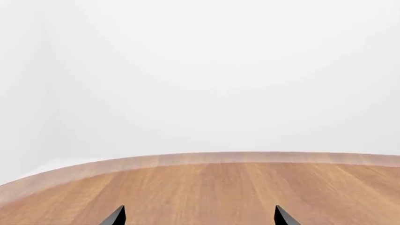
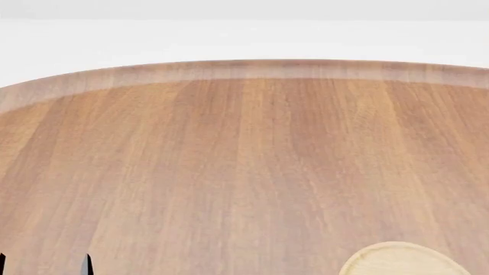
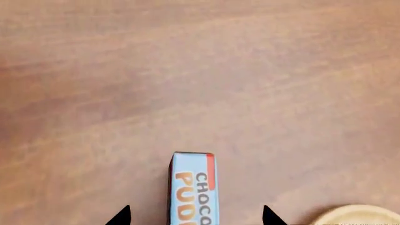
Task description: Put the chocolate pudding to the left of the plate.
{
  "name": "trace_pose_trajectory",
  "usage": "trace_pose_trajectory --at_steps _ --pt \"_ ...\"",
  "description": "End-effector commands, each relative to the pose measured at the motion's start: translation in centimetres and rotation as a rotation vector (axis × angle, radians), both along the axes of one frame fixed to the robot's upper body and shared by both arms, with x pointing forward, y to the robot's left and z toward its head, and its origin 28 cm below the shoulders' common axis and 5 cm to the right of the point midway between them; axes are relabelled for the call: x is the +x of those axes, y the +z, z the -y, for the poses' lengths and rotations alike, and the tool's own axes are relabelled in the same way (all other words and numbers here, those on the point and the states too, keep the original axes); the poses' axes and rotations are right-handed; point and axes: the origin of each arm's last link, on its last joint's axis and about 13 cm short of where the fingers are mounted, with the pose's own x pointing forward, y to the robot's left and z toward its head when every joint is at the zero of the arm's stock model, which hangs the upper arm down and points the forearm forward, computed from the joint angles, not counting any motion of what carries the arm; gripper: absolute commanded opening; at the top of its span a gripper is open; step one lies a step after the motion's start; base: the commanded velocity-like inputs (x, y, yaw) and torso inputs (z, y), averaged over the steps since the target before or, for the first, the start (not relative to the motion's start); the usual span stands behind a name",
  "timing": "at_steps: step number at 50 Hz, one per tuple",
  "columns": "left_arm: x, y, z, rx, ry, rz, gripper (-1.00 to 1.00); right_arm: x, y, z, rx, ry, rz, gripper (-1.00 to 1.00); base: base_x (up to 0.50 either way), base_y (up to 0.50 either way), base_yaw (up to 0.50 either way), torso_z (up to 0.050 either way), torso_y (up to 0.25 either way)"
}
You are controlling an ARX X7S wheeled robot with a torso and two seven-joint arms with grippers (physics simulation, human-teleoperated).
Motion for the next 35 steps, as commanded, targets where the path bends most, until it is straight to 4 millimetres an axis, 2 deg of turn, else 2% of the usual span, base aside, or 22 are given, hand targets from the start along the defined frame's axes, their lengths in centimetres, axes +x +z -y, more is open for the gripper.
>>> trace_pose_trajectory --at_steps 1,28,35 --pt "0.1 -0.1 0.0 -0.001 0.000 -0.004 1.00 -0.1 -1.5 0.5 0.016 -0.028 -0.024 1.00 0.00 0.00 0.00 0.000 0.000" --pt "0.1 -0.2 0.0 0.001 -0.003 -0.005 1.00 0.5 -4.7 0.1 0.056 -0.024 -0.070 1.00 0.00 0.00 0.00 0.000 0.000" --pt "0.1 -0.1 0.1 0.004 -0.004 -0.006 1.00 0.5 -6.1 0.0 0.066 -0.026 -0.082 1.00 0.00 0.00 0.00 0.000 0.000"
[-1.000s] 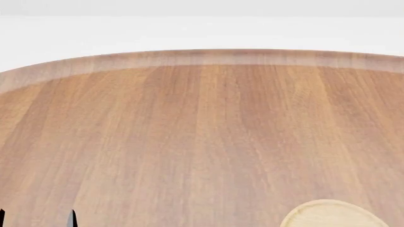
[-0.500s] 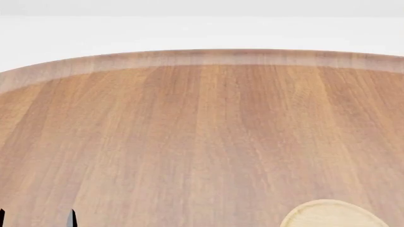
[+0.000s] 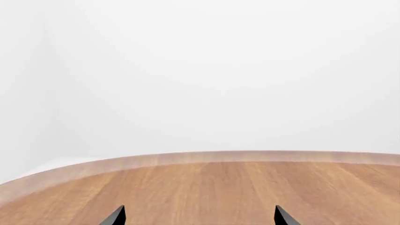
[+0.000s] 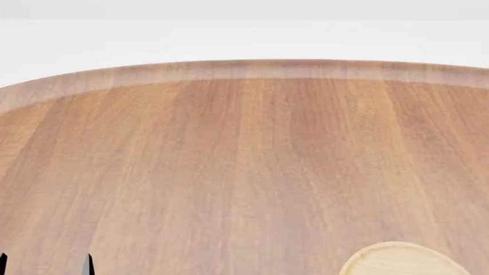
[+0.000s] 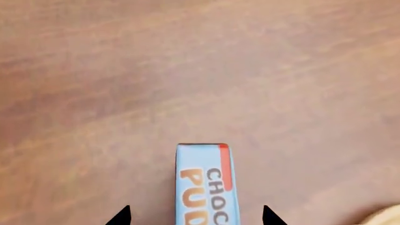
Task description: Put the chocolate pudding to the left of the plate.
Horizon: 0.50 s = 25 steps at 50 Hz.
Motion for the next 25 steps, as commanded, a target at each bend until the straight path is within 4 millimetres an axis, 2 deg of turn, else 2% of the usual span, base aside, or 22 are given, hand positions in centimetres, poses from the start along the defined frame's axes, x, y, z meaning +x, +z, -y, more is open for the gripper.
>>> trace_pose_trajectory --at_steps 1,14,25 --pt "0.0 0.0 0.0 0.002 -0.002 -0.002 1.00 0.1 -1.8 -0.2 0.021 0.003 -0.023 1.00 0.00 0.00 0.00 0.000 0.000" --pt "0.0 -0.1 0.0 0.002 0.000 -0.002 1.00 -0.8 -2.9 0.9 0.020 -0.037 -0.060 1.00 0.00 0.00 0.00 0.000 0.000" --pt "0.0 0.0 -0.1 -0.001 0.002 -0.002 1.00 -1.0 -2.9 1.0 0.021 -0.037 -0.069 1.00 0.00 0.00 0.00 0.000 0.000"
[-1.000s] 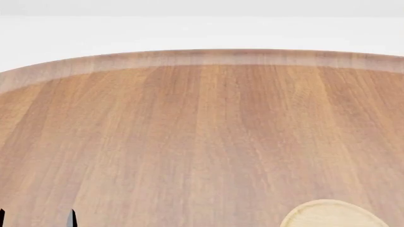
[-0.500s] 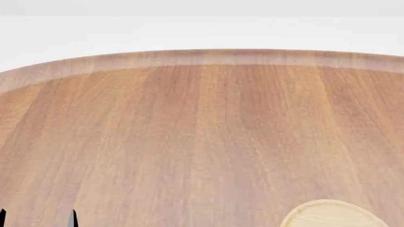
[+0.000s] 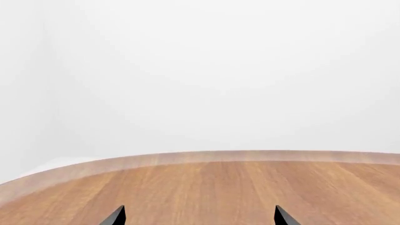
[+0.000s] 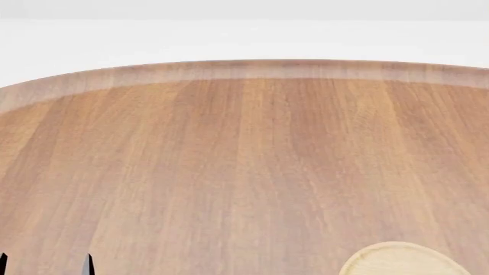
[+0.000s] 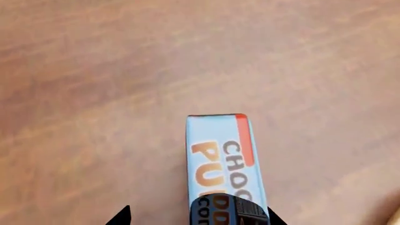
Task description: Put the chocolate pudding to the left of the plate.
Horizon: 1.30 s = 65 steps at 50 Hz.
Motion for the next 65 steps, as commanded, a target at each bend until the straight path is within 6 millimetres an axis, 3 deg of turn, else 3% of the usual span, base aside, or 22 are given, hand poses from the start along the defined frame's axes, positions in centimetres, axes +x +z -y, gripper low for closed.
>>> trace_pose_trajectory --at_steps 1,4,5,21,36,43,65 --pt "0.0 0.0 0.0 -0.001 0.001 0.000 1.00 -0.3 -0.4 0.4 0.003 -0.009 -0.013 1.00 0.00 0.00 0.00 0.000 0.000" --pt "0.0 0.0 0.0 -0.001 -0.001 -0.001 1.00 -0.4 -0.4 0.3 0.016 -0.010 -0.022 1.00 0.00 0.00 0.00 0.000 0.000" --pt "0.0 0.0 0.0 -0.001 0.000 -0.001 1.00 -0.5 -0.5 0.3 0.017 -0.008 -0.023 -1.00 0.00 0.00 0.00 0.000 0.000" --pt "0.0 0.0 0.0 -0.002 -0.001 -0.001 1.00 -0.2 -0.4 -0.3 0.011 0.010 -0.020 -1.00 0.00 0.00 0.00 0.000 0.000" --pt "0.0 -0.1 0.0 -0.001 -0.004 -0.003 1.00 2.1 5.2 -1.3 0.020 0.028 0.142 -1.00 0.00 0.00 0.00 0.000 0.000" --pt "-0.1 -0.1 0.0 0.000 -0.004 -0.002 1.00 2.3 6.3 -1.4 0.030 0.026 0.172 -1.00 0.00 0.00 0.00 0.000 0.000" --pt "0.0 -0.2 0.2 0.004 -0.012 -0.006 1.00 4.9 7.1 -0.9 0.030 -0.034 0.220 -1.00 0.00 0.00 0.00 0.000 0.000"
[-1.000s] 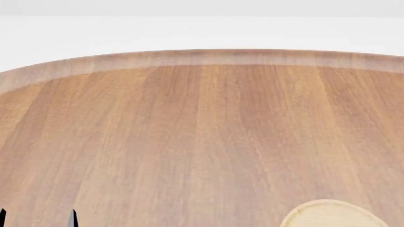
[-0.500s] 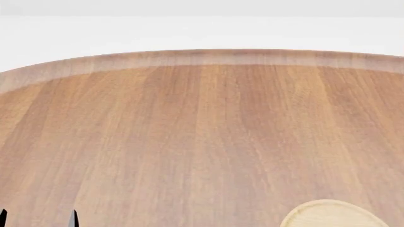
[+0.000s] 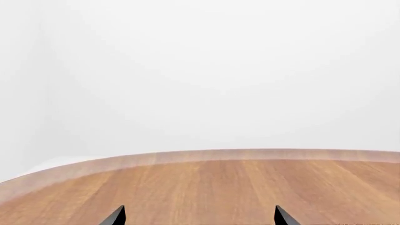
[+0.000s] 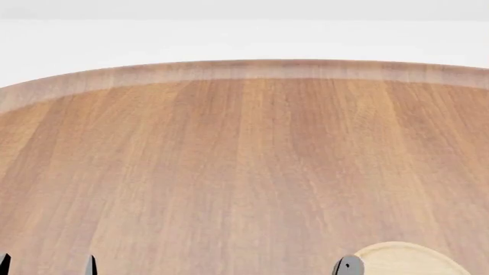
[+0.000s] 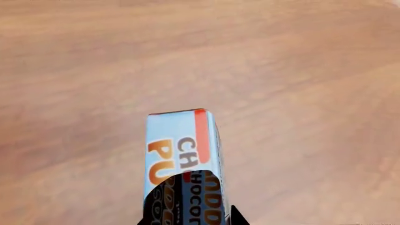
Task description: Put the chocolate pudding to the left of the plate.
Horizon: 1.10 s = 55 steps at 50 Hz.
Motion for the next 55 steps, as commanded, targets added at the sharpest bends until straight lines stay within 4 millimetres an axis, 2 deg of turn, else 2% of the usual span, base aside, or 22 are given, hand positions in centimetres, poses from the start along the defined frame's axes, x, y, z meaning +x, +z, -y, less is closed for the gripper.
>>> trace_pose_trajectory --at_steps 1,19,44,55 --pt "0.0 -0.1 0.1 0.002 -0.004 -0.002 1.00 1.5 0.8 0.3 -0.002 -0.022 0.038 -1.00 0.00 0.00 0.00 0.000 0.000" --pt "0.0 -0.1 0.1 0.003 -0.003 -0.004 1.00 3.8 1.1 1.1 0.014 -0.102 0.050 -1.00 0.00 0.00 0.00 0.000 0.000" --pt "0.1 -0.1 0.1 0.000 -0.004 -0.007 1.00 4.4 0.3 3.1 0.030 -0.212 0.032 -1.00 0.00 0.00 0.00 0.000 0.000" --pt "0.1 -0.2 0.1 0.002 -0.006 -0.008 1.00 5.2 -0.2 4.6 0.032 -0.307 0.014 -1.00 0.00 0.00 0.00 0.000 0.000"
